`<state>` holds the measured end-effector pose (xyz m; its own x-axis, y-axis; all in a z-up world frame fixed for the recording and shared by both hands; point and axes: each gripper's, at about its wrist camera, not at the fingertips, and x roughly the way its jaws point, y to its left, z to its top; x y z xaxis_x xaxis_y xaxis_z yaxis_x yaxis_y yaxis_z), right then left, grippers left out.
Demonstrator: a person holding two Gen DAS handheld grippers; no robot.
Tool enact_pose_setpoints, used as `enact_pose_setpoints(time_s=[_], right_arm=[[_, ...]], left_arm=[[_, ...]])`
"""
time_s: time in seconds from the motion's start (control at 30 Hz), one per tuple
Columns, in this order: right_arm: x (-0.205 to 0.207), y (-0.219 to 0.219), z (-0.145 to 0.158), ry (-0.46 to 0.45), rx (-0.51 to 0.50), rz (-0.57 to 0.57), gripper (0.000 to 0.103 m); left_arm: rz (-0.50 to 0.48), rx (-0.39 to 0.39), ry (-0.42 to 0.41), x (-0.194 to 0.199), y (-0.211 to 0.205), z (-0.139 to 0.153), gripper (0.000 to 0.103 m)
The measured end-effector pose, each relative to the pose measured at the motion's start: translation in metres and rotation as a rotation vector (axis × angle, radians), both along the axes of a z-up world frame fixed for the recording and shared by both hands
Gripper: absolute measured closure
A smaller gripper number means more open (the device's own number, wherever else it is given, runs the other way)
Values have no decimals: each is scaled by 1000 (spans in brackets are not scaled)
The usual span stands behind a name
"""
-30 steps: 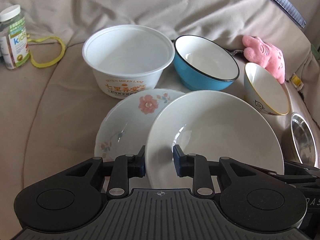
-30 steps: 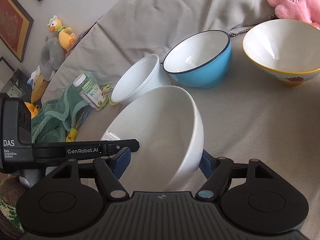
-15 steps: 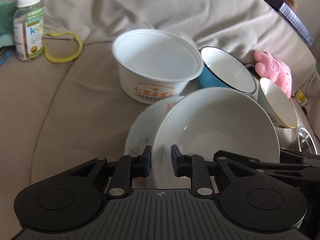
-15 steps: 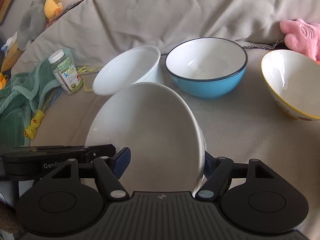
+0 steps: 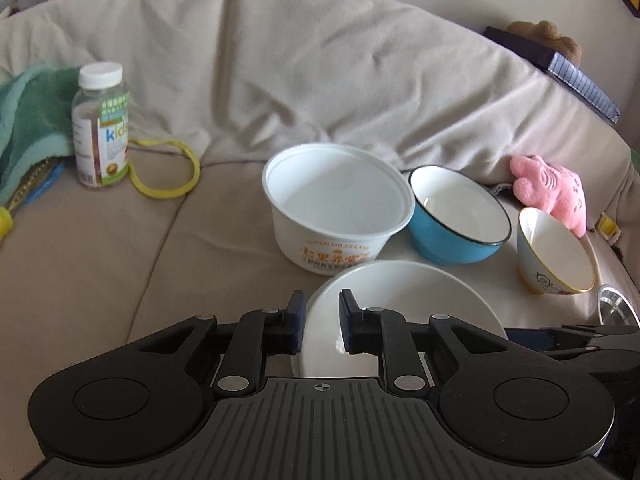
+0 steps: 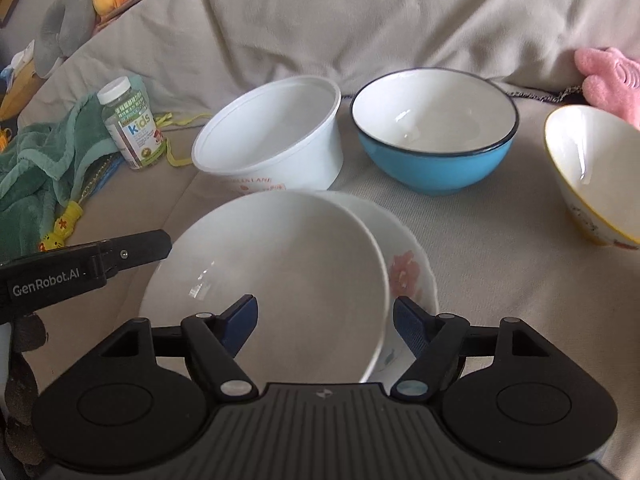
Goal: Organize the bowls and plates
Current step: 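Move both grippers to the stainless steel bowl's rim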
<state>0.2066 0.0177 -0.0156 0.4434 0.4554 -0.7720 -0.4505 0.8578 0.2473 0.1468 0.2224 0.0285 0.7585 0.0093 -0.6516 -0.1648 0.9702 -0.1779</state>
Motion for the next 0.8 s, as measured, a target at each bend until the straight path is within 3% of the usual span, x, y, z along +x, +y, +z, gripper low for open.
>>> enact_pose_setpoints(time_s=[0.13,0.27,0.33,0.47,0.63,0.8], right_arm=[[-11,-49,30,-85,37,-1,24],[-13,-123,51,-133,42,-33,20],[-7,-166,55,-133,30,-83,19],[4,-245,50,-144,-29,-231,18],[13,-319,23,-124,-46,-381,18],[23,-360,-12,-71,27,-482,18]], left_arm=[[26,25,-149,-17,-11,24,83],[-137,-160,-201,-15,-43,44,83],[-260,-263,-151,-5,-75,42,83],[-410,-395,46,23,-147,15,83],[-486,-427,204,61,-229,-13,83],[-447,-382,218,89,-278,-24,82]])
